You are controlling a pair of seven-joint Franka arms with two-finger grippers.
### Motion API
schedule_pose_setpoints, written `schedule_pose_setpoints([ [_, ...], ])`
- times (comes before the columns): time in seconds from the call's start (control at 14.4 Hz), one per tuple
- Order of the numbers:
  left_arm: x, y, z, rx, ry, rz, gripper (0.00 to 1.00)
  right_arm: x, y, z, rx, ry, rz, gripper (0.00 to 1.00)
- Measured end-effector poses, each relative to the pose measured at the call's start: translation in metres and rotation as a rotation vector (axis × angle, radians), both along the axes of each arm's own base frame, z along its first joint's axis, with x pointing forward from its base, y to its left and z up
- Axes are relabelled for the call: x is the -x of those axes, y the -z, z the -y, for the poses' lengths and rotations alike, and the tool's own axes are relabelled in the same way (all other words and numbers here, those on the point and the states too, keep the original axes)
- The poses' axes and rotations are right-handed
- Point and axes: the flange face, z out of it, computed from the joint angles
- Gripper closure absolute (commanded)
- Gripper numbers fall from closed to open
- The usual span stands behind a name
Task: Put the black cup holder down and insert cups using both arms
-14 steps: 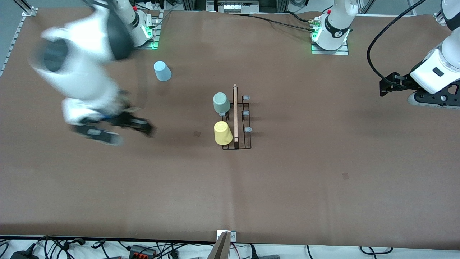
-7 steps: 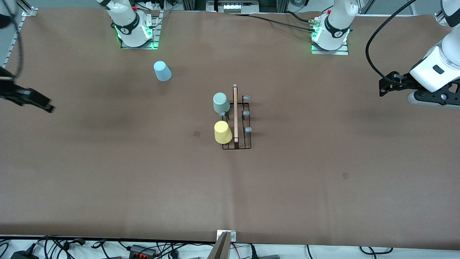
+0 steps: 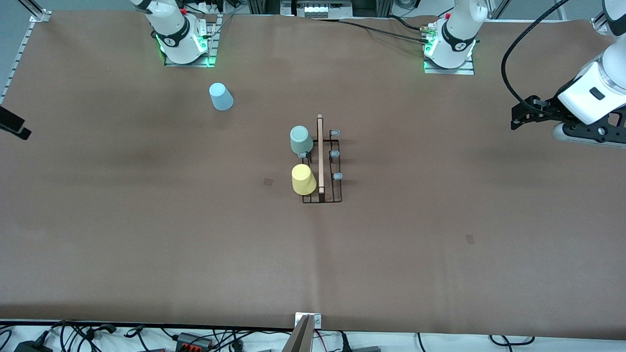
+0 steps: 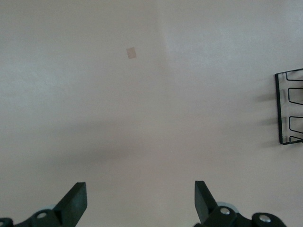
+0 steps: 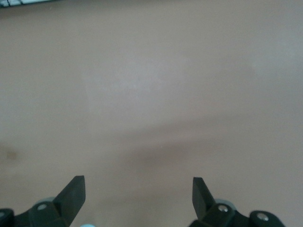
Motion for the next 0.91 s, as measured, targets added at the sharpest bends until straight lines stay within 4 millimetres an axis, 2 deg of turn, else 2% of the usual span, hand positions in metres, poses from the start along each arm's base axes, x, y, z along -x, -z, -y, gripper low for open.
schedule_pose_setpoints([
  [0.35,0.001,0.001,-0.001,-0.001,-0.001,-0.012,0.0,-0.004,0.002,-0.047,-0.017,-0.084,-0.011,0.0],
  [0.91,0.001,0.0,-0.001,-0.001,-0.001,-0.012,0.0,0.0,0.021,-0.046,-0.021,-0.081,-0.058,0.0],
])
